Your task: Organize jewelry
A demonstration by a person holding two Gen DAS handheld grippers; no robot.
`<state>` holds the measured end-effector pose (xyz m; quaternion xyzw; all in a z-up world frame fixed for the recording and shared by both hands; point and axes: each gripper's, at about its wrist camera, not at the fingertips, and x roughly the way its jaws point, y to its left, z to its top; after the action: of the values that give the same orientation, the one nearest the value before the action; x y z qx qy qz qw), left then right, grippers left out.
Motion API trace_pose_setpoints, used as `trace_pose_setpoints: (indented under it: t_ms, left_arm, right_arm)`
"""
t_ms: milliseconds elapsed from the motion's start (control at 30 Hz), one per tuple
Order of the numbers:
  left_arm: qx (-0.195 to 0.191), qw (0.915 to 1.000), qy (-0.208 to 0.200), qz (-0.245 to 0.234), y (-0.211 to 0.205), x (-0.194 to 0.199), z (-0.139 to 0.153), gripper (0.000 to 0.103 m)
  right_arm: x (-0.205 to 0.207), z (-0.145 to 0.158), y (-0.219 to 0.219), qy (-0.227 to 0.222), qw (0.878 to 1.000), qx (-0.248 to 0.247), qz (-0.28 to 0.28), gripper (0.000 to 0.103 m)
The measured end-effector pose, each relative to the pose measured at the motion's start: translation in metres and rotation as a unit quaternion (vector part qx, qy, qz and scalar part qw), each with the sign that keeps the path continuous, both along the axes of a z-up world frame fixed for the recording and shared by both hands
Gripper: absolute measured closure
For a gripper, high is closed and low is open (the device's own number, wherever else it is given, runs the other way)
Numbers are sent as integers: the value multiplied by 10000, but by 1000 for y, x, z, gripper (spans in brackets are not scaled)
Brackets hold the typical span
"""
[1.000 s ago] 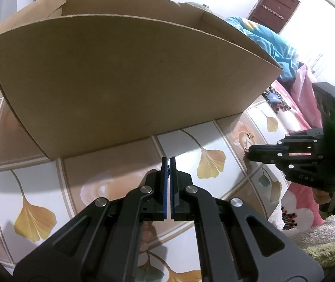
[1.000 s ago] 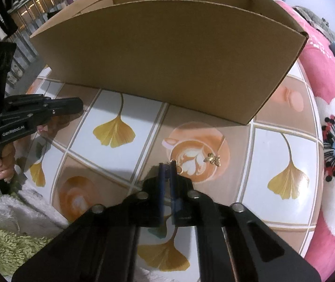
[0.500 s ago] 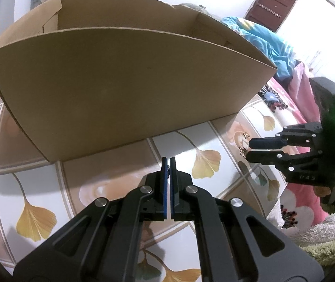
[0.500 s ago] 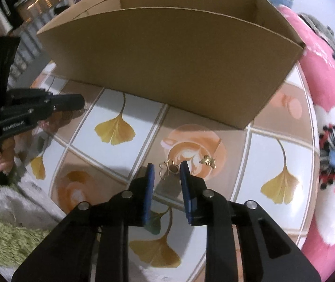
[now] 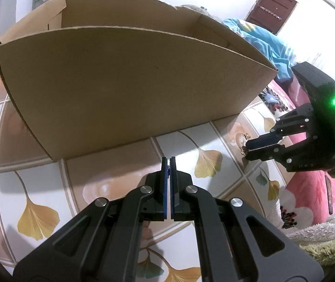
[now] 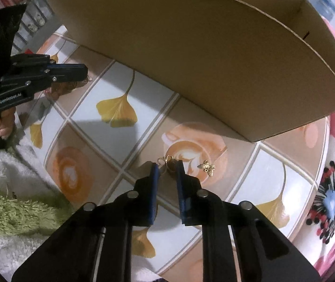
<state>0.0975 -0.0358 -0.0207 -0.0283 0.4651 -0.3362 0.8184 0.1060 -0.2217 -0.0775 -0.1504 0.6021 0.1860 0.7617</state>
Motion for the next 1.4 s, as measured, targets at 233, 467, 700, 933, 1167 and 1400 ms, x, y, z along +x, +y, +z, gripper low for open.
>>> trace_pose_setpoints:
  t_ms: [233,467,700,933,1167,1400]
  left_arm:
    - [-15,10000,-17,19,3,-1,1,102]
    - [-10,10000,-30,7,4,-1,2,102]
    - [1,10000,-37,50,6,-2,4,102]
    - [13,10000,-13,71,8,0,3,102]
    - [27,10000,56,64,7,4,-1,102]
    - [23,9999,89,76,4,5,-3,102]
  right_arm:
    - [5,-1,7,73,9999,-84,39,88]
    - [12,-3,10,142,9999,26,-27,101]
    - [8,2,-4,43,9998,111,-183,101]
    - [15,2,-16,91,9935,699,-897,99]
    - [8,-2,-21,-194,9826,961,-1580,87]
    - [0,-5,7,-623,9835,634,-1575,83]
